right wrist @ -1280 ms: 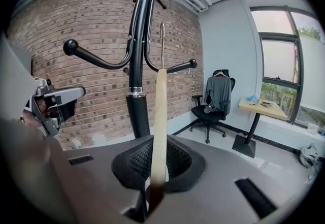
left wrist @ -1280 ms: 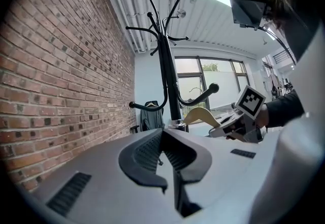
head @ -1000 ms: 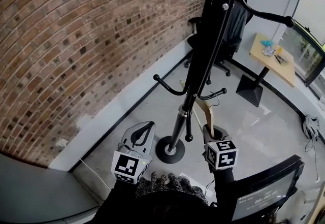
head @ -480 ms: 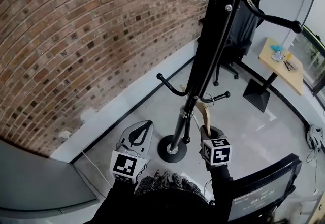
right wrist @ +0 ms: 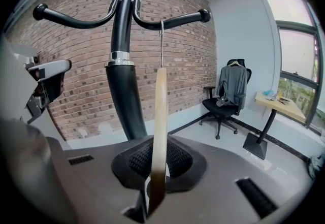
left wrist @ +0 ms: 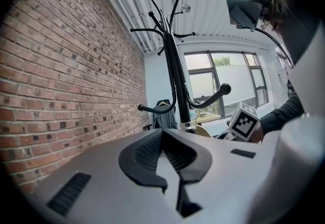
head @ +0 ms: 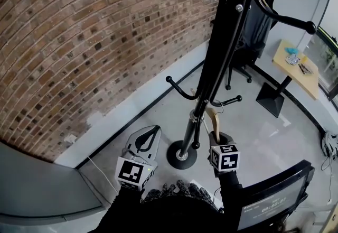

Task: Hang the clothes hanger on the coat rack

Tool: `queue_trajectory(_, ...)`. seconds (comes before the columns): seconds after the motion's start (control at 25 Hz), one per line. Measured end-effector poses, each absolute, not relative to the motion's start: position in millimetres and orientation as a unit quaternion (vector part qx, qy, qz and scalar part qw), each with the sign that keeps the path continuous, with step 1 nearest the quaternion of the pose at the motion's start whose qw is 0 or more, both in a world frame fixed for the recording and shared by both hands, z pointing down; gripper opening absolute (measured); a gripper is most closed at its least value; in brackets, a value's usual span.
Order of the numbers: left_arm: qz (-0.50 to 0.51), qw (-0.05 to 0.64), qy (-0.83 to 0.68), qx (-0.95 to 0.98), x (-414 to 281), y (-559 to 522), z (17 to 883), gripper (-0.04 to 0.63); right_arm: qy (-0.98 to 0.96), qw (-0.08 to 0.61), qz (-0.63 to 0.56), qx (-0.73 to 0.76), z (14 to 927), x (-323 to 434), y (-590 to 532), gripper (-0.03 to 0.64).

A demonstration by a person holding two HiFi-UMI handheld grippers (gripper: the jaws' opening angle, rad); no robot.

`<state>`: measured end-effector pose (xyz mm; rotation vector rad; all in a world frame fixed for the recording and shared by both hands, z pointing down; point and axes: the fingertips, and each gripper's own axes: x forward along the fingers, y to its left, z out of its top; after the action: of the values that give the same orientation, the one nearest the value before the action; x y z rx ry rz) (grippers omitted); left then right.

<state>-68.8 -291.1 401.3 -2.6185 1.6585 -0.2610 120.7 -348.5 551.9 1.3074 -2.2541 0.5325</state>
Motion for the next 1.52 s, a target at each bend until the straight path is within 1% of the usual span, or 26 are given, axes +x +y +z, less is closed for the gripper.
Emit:
queue_trajectory(0.12, -0.081, 0.014, 0.53, -0.844, -68, -292, 402, 0.009, -0.831, 0.225, 0.181, 0.476, 546, 118, -350, 0.022)
queue_trajectory(0.16, -0.08, 0.013, 0.529, -0.845, -69, -293, 402, 0.009, -0.833, 0.219, 0.176, 0.477, 543, 117, -351, 0.035)
queue_trajectory(0.36, -0.071, 0.01, 0.518, -0.852, -66, -294, 403, 0.009, -0.837, 0.201, 0.157, 0.484, 531, 117, -351, 0.154)
queue_trajectory(0.44, -0.071, 0.01, 0.513, -0.856, -66, -294, 402, 0.009, -0.836, 0.201, 0.15, 0.488, 526, 119, -349, 0.188)
queue_trajectory(0.48, -0.072, 0.011, 0.51, -0.857, -66, -294, 402, 0.009, -0.835, 0.202, 0.146, 0.491, 523, 120, -347, 0.193)
queue_trajectory(0.6, -0.07, 0.014, 0.498, -0.864, -65, -294, 401, 0.009, -0.829, 0.187, 0.137, 0.508, 509, 127, -342, 0.195)
queue_trajectory(0.8, -0.065, 0.003, 0.468, -0.881, -60, -290, 406, 0.009, -0.823, 0.115, 0.112, 0.545, 465, 141, -321, 0.193)
queue_trajectory(1.0, -0.066, -0.003, 0.433, -0.899, -48, -283, 418, 0.009, -0.811, 0.085, 0.096, 0.572, 433, 153, -291, 0.193)
queue_trajectory(1.2, -0.066, -0.007, 0.411, -0.909, -36, -275, 422, 0.009, -0.801, 0.085, 0.083, 0.586, 421, 164, -259, 0.192)
queue_trajectory(1.52, -0.07, 0.008, 0.413, -0.908, -21, -244, 416, 0.009, -0.806, 0.072, 0.082, 0.581, 419, 179, -221, 0.192)
